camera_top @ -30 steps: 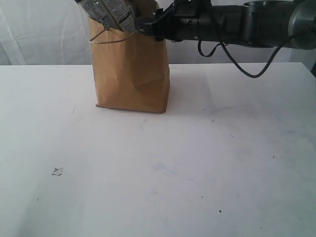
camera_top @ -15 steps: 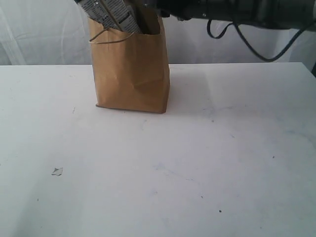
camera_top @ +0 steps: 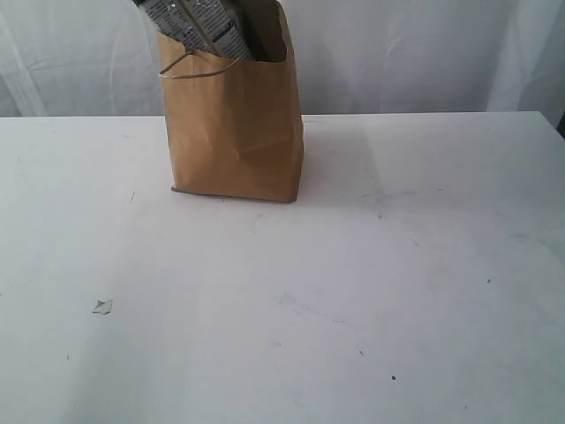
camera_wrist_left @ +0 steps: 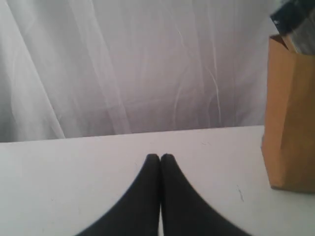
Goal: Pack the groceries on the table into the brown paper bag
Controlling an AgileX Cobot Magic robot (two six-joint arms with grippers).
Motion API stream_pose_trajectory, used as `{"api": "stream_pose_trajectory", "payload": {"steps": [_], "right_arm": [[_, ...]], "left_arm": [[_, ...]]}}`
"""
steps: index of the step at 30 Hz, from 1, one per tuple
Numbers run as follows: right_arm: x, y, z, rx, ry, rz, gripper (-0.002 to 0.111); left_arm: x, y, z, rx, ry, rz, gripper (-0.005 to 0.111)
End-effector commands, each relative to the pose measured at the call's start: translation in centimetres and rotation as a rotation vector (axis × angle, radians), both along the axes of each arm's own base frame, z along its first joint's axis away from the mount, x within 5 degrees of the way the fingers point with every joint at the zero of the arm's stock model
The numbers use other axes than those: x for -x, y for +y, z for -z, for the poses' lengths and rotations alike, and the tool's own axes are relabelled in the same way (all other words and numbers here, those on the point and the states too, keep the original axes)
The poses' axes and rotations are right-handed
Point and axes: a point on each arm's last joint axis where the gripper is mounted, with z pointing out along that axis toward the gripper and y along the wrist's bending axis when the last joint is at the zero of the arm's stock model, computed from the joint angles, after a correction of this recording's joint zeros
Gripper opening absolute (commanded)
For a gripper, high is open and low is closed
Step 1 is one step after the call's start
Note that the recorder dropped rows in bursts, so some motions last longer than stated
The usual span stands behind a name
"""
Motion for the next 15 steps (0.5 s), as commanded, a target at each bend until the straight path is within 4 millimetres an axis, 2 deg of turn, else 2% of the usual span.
{"api": "stream_pose_trajectory", "payload": {"steps": [1, 4, 7, 10, 13, 15], "right_arm": [[1.6, -4.3, -1.5, 0.060, 0.055, 0.207, 0.000], [3.0, -7.2, -1.8, 0.034, 0.101, 0.328, 0.000], [5.4, -9.3, -2.3, 0.008, 0.042, 0.402, 0.000], [8.9, -10.7, -3.3, -0.038, -0.119, 0.460, 0.000], [12.7, -11.2, -3.4, -0.103, -0.245, 0.496, 0.000], [15.2, -11.2, -3.3, -0.126, -0.307, 0.498, 0.000]], "left_arm": [[0.5, 1.5, -1.6, -0.012, -0.066, -0.166, 0.000], [1.7, 2.9, -2.1, 0.001, -0.123, -0.315, 0.000], [3.4, 3.5, -2.5, 0.072, -0.187, -0.376, 0.000], [5.0, 3.1, -2.9, 0.119, -0.266, -0.296, 0.000], [6.2, 1.9, -3.4, 0.038, -0.330, -0.156, 0.000], [6.8, 1.6, -3.5, 0.013, -0.359, -0.122, 0.000]]}}
